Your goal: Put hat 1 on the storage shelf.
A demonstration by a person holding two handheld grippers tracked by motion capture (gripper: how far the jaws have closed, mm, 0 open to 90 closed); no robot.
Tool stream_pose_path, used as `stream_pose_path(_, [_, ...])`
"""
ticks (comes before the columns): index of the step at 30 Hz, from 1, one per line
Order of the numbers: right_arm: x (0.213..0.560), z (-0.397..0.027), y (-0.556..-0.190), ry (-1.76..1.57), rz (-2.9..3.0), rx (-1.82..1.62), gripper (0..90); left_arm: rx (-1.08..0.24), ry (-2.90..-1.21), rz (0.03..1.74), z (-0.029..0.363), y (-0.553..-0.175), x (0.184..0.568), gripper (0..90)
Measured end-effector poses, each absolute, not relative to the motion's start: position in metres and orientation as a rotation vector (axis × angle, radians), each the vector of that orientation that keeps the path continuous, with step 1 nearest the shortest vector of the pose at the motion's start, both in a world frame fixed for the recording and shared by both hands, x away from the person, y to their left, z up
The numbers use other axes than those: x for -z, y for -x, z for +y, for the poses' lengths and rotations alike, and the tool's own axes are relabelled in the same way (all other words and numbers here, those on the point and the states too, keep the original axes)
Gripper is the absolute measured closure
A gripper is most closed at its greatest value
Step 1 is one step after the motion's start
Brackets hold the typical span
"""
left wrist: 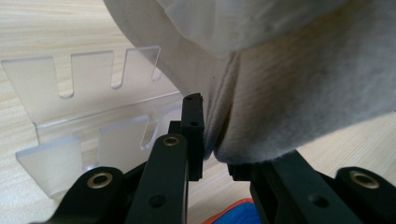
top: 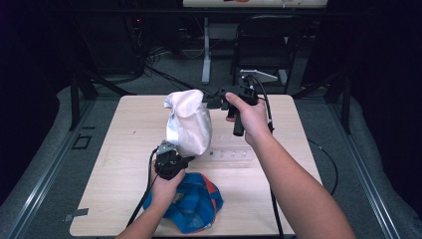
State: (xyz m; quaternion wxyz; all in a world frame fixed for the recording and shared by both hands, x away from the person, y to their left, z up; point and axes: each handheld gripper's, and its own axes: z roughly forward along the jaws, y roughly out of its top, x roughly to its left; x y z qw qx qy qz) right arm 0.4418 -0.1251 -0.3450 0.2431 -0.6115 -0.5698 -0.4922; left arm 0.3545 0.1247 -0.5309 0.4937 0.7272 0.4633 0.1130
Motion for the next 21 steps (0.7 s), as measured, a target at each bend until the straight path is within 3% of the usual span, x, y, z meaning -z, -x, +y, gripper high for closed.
stream_pose_path(21, [0.349,-0.146,-0.417,1.732,-1.803,1.328,62.2,-0.245,-1.833,1.157,0.119,-0.357,0.545,77.7])
